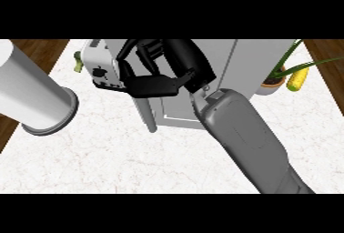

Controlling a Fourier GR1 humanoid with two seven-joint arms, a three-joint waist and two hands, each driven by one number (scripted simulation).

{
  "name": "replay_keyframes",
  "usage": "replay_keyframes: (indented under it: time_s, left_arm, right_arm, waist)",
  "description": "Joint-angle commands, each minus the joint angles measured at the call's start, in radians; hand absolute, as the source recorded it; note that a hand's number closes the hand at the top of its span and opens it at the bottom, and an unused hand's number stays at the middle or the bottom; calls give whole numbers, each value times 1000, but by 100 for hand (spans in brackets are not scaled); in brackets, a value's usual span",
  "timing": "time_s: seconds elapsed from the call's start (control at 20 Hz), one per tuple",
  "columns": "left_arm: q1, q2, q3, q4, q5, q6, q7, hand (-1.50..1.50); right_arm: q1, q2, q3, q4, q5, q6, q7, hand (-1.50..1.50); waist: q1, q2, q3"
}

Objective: Pick up the bottled water, place it into the cabinet and close the cabinet

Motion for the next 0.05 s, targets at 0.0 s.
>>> replay_keyframes:
  time_s: [0.0]
  left_arm:
    - [-8,-10,-11,10,-4,-8,3,150]
  right_arm:
    - [-49,-29,-104,195,2,-51,42,150]
  waist:
    - [-2,61,3]
